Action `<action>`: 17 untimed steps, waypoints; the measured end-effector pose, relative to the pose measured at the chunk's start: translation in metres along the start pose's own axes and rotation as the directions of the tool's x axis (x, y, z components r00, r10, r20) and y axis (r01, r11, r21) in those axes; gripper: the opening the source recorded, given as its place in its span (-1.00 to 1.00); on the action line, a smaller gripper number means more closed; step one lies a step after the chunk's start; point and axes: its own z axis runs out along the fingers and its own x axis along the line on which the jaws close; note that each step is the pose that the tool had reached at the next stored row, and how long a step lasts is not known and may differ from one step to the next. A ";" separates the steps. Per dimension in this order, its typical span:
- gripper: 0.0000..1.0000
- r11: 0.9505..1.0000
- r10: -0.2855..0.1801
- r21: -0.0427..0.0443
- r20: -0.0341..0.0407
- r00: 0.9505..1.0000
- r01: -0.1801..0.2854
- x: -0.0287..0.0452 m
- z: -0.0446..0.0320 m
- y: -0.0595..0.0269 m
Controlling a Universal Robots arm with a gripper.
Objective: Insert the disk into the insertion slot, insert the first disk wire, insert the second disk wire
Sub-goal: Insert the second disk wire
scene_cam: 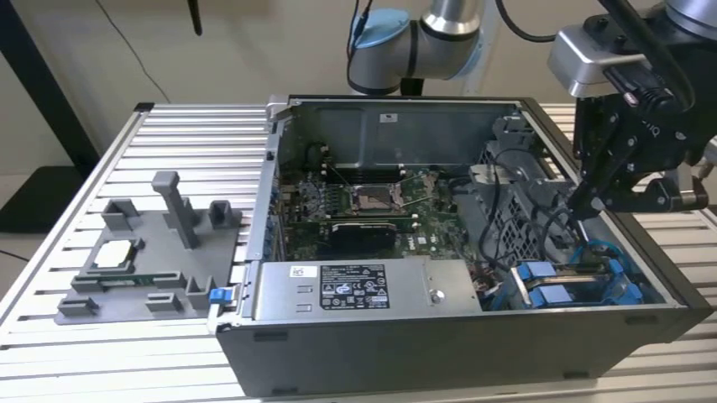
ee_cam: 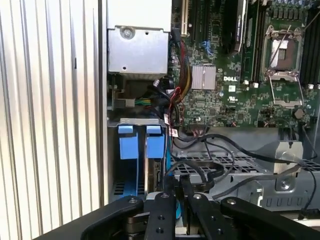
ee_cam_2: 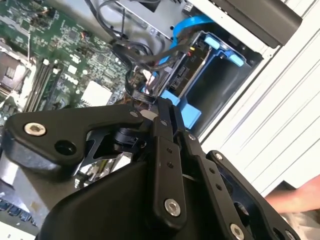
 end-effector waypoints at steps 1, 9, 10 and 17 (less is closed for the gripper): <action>-1.00 1.000 -0.001 0.000 -0.008 1.000 0.001 0.0000 0.0003 0.0005; -1.00 1.000 -0.008 0.001 -0.056 0.998 0.008 0.0006 0.0047 0.0026; -1.00 1.000 -0.009 0.001 -0.058 0.998 0.009 0.0006 0.0050 0.0027; -1.00 1.000 -0.009 0.001 -0.059 0.998 0.009 0.0006 0.0049 0.0027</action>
